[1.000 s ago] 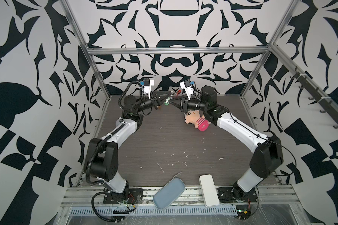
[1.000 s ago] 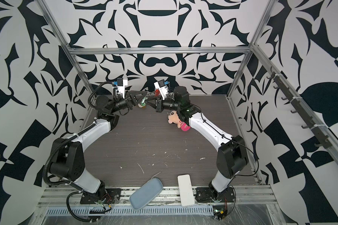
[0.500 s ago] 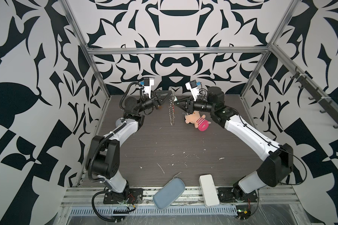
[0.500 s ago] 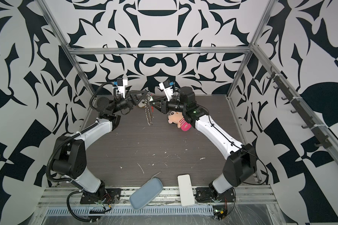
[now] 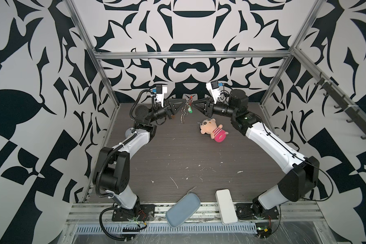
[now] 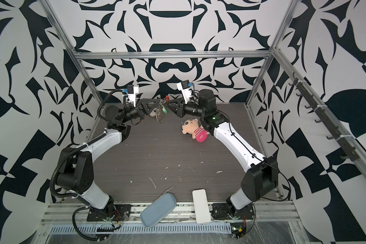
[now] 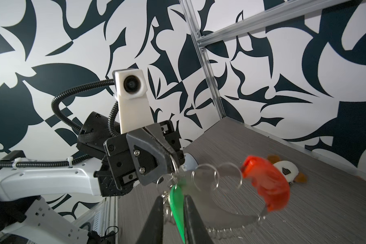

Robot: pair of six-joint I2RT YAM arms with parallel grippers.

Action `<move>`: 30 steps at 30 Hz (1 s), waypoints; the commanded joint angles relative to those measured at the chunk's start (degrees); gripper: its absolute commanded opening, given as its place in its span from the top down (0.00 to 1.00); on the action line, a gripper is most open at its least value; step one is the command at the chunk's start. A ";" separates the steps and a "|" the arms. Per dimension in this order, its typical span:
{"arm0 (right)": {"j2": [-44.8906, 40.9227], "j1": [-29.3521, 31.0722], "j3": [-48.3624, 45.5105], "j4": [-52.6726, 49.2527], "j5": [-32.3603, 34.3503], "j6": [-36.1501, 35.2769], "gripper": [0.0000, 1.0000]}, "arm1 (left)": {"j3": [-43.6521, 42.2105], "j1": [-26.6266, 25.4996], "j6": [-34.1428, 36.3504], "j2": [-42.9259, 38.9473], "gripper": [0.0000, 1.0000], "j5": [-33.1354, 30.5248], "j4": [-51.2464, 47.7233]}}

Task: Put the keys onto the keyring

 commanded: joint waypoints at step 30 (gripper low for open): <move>1.91 1.09 2.32 8.28 -3.94 5.47 0.83 | 1.45 -1.31 -2.14 0.16 1.00 0.87 3.89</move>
